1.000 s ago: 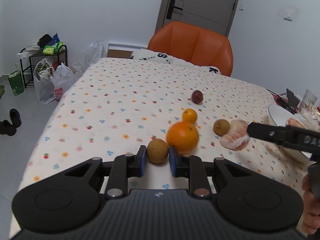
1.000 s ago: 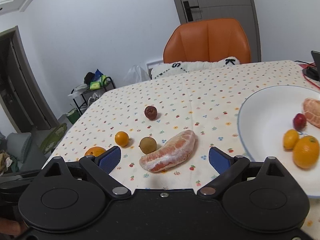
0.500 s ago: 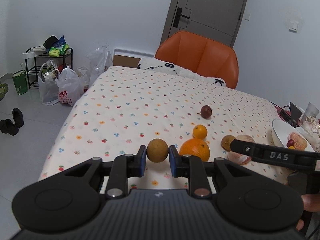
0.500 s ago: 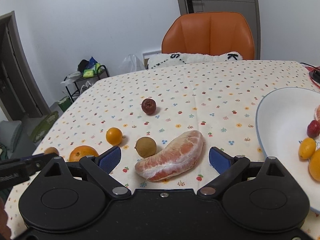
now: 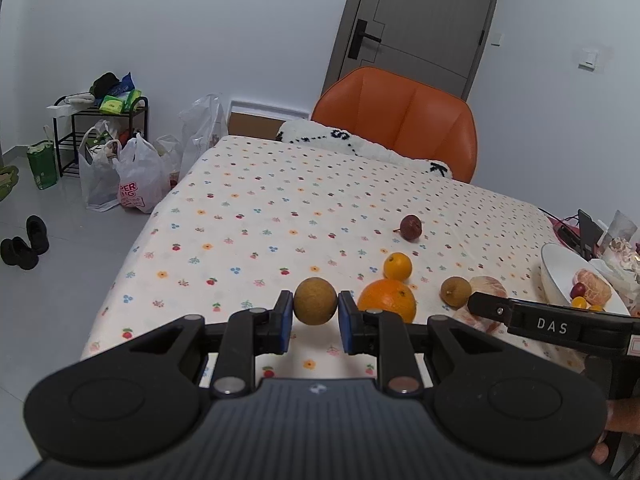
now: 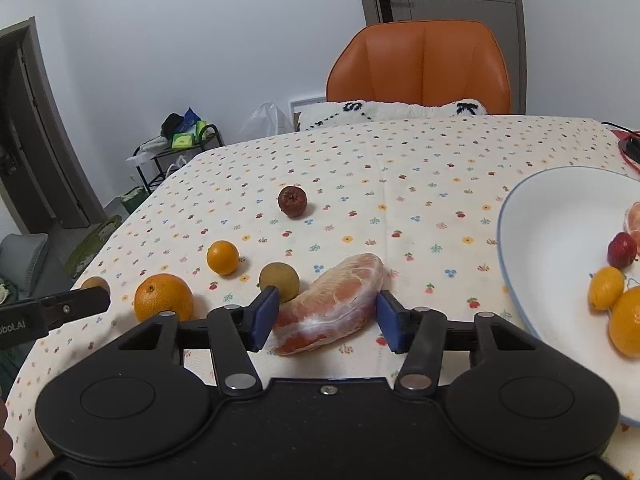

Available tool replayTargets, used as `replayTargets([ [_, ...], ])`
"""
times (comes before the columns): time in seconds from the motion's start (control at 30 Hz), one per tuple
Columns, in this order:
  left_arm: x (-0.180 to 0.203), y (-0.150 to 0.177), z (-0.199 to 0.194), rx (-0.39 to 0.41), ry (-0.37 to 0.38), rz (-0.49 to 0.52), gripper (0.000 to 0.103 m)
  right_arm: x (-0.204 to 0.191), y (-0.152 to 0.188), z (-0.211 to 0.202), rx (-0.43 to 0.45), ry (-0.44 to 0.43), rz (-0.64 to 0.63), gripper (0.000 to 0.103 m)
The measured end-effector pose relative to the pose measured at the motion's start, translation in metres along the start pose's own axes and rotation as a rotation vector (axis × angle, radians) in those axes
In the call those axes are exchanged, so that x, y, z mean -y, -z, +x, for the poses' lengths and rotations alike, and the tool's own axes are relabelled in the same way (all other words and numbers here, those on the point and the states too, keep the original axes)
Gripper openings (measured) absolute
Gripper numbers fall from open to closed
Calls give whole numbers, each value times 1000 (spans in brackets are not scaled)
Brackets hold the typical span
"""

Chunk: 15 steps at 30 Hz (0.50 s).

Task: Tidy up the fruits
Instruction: 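Grasp the brown round fruit with the left tool while the right tool grasps the pomelo segment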

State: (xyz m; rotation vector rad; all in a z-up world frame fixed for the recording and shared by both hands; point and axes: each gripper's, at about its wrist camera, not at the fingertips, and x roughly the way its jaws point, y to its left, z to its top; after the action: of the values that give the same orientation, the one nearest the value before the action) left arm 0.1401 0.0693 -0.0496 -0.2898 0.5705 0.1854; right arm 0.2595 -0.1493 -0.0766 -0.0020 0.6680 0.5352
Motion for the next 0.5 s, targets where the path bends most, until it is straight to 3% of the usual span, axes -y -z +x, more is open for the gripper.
replayTargets([
  [0.3, 3, 1, -5, 7, 6, 6, 22, -2, 2, -8, -20, 0, -4, 52],
  [0.4, 1, 1, -8, 9, 2, 7, 22, -10, 1, -1, -25, 22, -13, 71],
  [0.5, -4, 0, -10, 13, -12, 0, 22, -25, 3, 9, -28, 45, -75, 83],
])
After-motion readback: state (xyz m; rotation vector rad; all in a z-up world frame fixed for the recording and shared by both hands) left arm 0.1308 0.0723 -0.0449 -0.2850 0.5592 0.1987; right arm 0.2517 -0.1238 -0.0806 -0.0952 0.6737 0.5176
